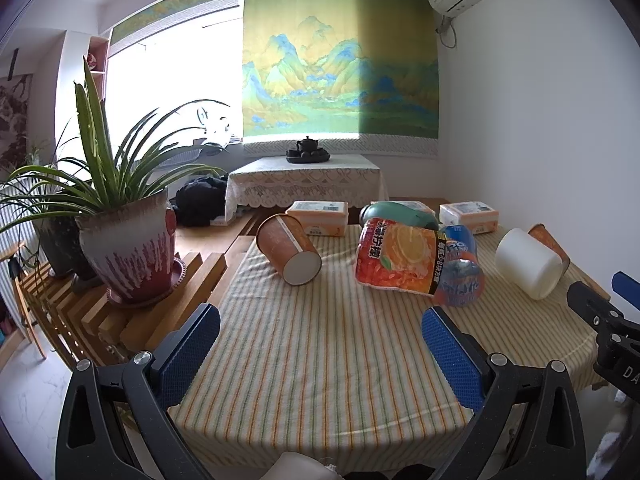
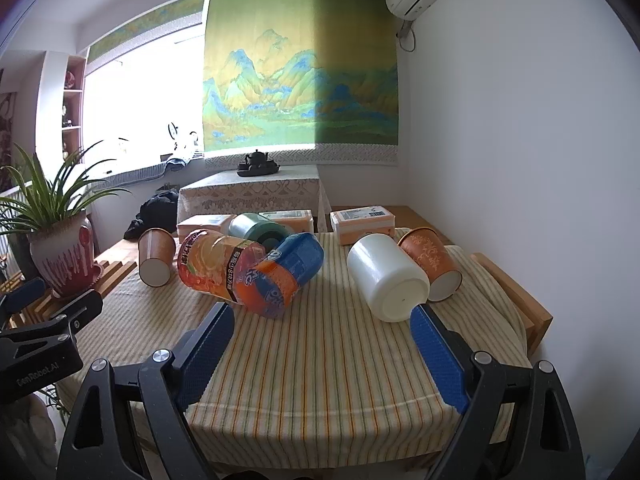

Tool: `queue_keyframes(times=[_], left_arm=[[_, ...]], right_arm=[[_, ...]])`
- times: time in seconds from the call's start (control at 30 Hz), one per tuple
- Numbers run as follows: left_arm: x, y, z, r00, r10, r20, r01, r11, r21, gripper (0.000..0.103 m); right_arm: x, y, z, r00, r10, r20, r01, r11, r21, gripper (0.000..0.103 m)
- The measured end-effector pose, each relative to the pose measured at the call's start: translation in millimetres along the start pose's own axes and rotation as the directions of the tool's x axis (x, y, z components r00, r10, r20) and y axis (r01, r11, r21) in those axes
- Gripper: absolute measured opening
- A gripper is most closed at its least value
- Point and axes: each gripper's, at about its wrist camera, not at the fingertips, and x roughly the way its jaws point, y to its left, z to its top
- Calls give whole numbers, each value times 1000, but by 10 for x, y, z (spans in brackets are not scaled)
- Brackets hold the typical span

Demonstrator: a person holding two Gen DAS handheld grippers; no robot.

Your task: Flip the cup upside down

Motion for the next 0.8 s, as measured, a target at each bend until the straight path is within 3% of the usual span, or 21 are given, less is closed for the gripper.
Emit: queue_keyframes(times=[0.13, 0.43, 0.6, 0.73, 0.8], left_arm=[[1, 1, -2, 1000, -6, 15, 6, 1000, -14, 102], [61, 66, 17, 999, 14, -50, -13, 999, 29, 102], [95, 173, 34, 998, 29, -50, -28, 999, 23, 102], [114, 285, 56, 998, 43, -56, -42, 999, 14, 102], [137, 353, 64, 997, 49, -56, -50, 999, -2, 102]], right_arm=[[18, -2, 6, 1000, -1, -4, 1, 1000, 3, 87], [85, 42, 70, 1000, 21, -9, -21, 1000, -20, 87], [235, 42, 259, 992, 116, -52, -118, 992, -36, 87], [498, 26, 530, 962, 236, -137, -242, 970, -27, 87], [680, 41, 698, 950, 258, -177, -267, 963, -30, 87]])
